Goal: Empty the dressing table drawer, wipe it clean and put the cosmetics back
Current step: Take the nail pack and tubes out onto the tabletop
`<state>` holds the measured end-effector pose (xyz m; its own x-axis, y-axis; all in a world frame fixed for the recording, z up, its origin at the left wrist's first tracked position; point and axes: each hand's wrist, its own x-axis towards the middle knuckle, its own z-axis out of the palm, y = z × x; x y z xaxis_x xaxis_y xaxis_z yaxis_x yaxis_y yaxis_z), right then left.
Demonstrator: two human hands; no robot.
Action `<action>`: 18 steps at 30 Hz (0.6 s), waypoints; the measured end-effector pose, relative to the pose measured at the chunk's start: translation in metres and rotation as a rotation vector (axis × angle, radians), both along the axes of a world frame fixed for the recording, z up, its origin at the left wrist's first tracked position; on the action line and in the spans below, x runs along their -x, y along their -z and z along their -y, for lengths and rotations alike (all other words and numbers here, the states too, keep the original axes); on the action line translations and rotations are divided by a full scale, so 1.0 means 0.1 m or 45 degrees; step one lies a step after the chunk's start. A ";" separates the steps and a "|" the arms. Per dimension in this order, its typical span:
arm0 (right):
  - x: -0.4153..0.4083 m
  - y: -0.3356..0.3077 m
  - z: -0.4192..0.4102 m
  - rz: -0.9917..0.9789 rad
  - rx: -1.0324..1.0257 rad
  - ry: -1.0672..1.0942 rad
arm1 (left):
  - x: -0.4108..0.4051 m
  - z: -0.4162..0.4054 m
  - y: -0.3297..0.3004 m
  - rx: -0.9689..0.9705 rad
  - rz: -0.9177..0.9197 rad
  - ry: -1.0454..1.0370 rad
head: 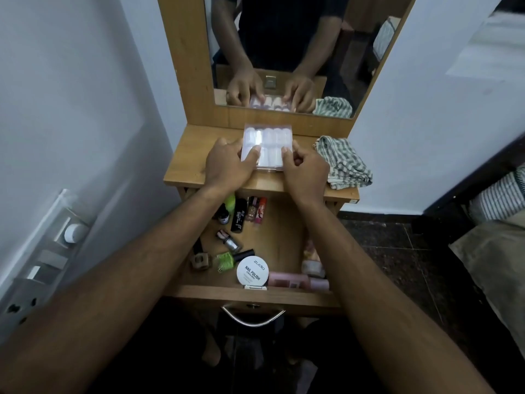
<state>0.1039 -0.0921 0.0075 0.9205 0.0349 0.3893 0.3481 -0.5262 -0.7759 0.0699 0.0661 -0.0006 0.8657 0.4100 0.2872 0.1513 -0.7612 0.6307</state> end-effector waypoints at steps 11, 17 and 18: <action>-0.14 0.13 -0.02 -0.002 0.270 0.061 | -0.09 0.04 0.05 -0.158 -0.052 -0.074; -0.14 0.10 0.01 -0.040 0.428 -0.050 | -0.08 0.08 0.01 -0.186 -0.151 -0.071; -0.14 0.08 0.02 -0.054 0.423 -0.078 | -0.08 0.07 0.00 -0.186 -0.170 -0.056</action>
